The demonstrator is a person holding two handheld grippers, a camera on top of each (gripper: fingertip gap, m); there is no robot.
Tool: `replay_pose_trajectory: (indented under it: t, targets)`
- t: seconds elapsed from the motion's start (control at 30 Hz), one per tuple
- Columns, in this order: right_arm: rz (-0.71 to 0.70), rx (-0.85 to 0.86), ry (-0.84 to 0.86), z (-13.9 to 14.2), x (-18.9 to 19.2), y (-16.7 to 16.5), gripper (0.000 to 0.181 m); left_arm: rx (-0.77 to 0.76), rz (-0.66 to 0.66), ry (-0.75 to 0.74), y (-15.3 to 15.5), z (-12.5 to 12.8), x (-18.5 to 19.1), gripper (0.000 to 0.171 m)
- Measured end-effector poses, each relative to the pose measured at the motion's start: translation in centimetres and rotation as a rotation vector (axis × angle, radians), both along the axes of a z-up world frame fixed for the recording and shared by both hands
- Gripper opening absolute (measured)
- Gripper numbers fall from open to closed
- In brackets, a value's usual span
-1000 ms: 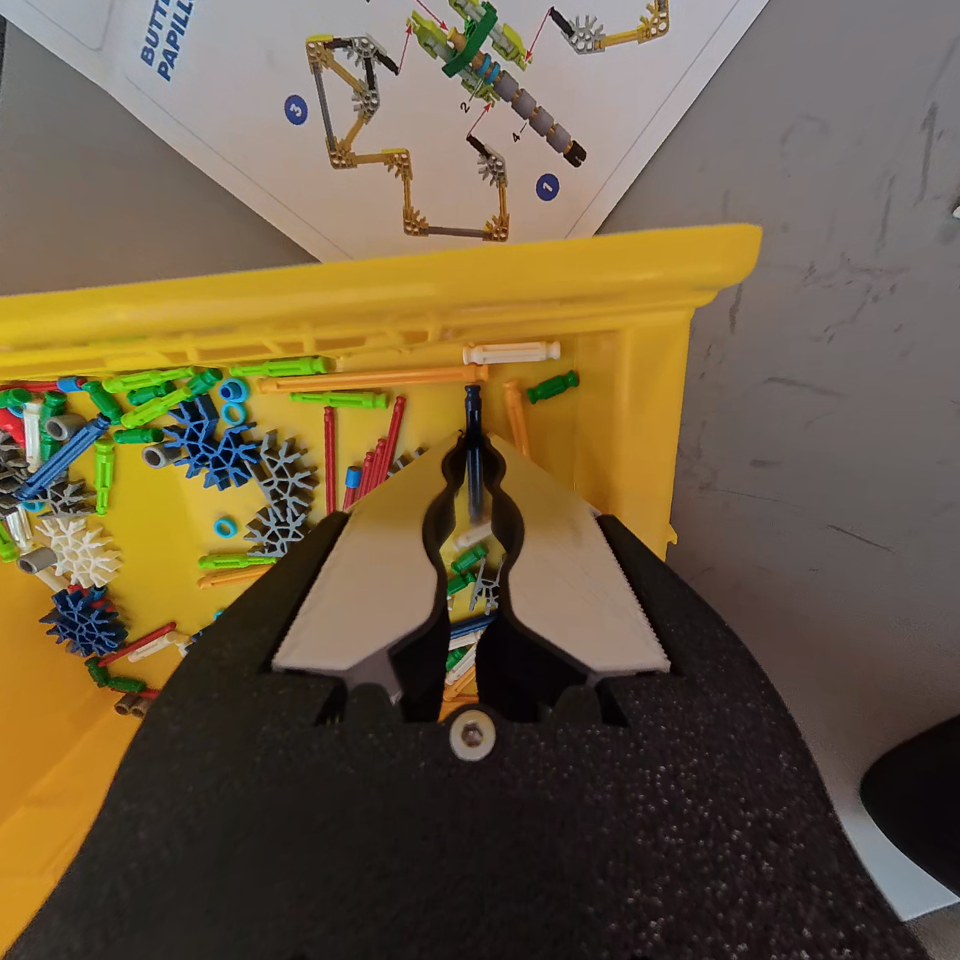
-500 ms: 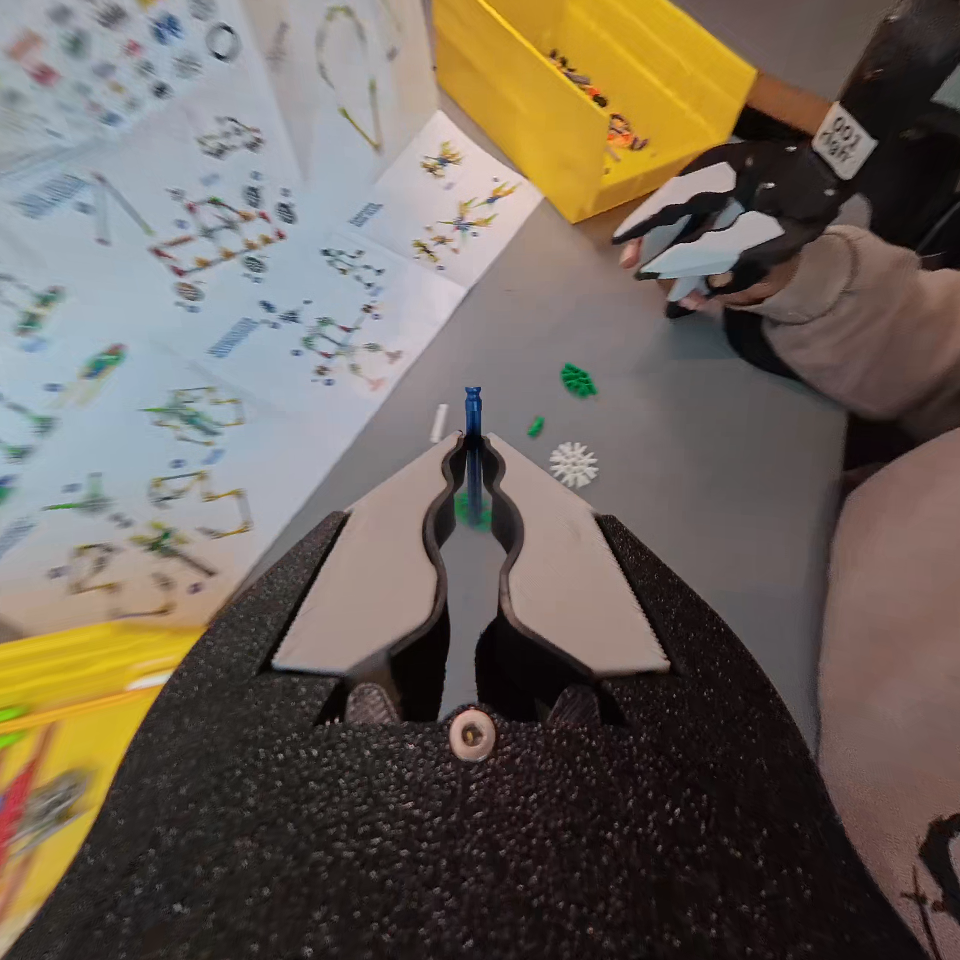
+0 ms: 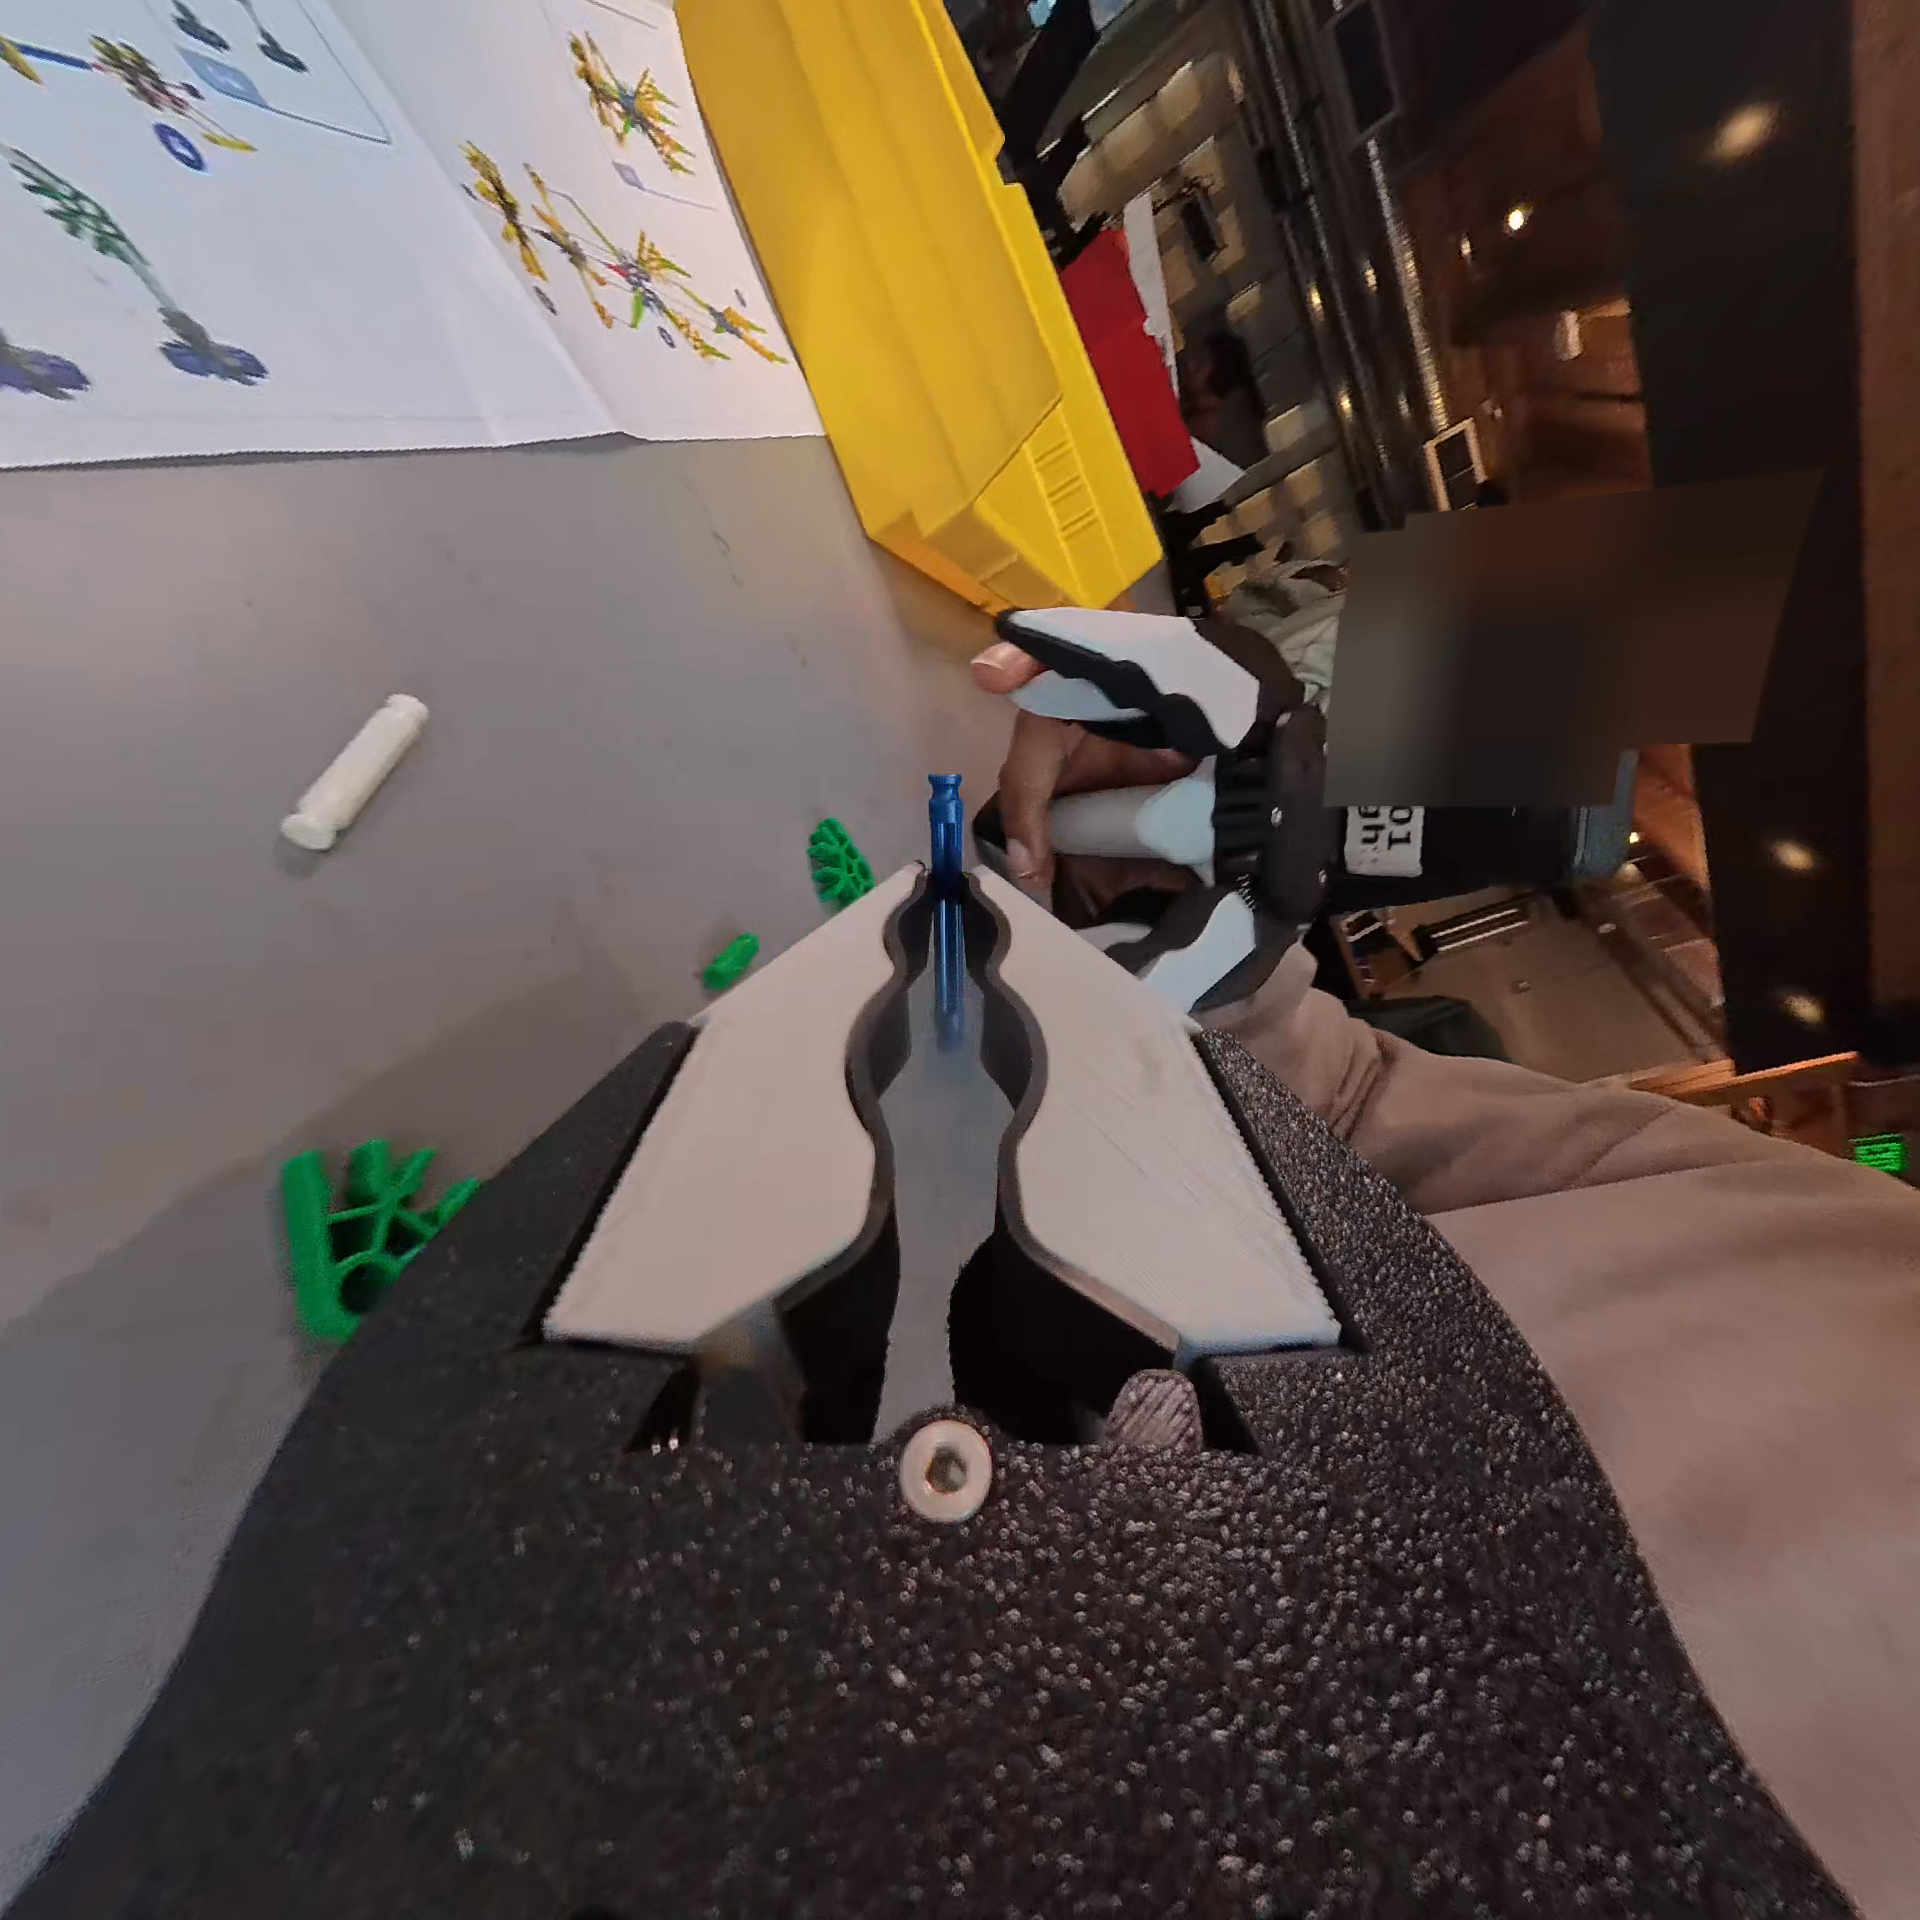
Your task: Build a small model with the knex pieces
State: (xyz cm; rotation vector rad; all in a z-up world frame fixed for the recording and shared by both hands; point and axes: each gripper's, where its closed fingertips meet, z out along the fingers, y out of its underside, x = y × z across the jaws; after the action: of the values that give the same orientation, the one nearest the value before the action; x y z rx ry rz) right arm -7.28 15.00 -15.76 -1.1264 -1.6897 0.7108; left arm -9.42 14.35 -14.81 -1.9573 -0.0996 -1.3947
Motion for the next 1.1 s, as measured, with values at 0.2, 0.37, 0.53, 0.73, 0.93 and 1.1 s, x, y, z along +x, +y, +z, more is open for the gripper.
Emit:
replay_pose_trajectory:
  t: [0.2, 0.37, 0.53, 0.73, 0.93, 1.1]
  targets:
    - [0.1, 0.117, -0.017, -0.6, -1.6, -3.0, 0.075, -0.006, -0.077, -0.065, -1.1, 0.4, 2.2, 0.004]
    - [0.127, 0.086, -0.007, -0.1, -1.2, -3.3, 0.058, -0.007, -0.115, -0.097, -2.0, 0.5, 2.8, 0.004]
    - [0.119, 0.031, -0.014, 1.0, -1.4, -1.2, 0.058, 0.19, -0.105, 0.007, -2.1, 2.4, 1.2, 0.007]
    - [0.096, -0.098, -0.341, -3.0, -2.6, 4.8, 0.058, 0.48, 0.129, 0.731, -1.2, 0.8, -7.5, 0.017]
    - [0.075, -0.151, -0.4, -5.6, -2.7, 6.1, 0.059, 0.452, 0.25, 0.873, -0.9, 0.4, -10.9, 0.038]
    - [0.047, -0.196, -0.398, -5.7, -2.5, 6.2, 0.061, 0.445, 0.245, 1.065, 0.1, -1.3, -12.2, 0.039]
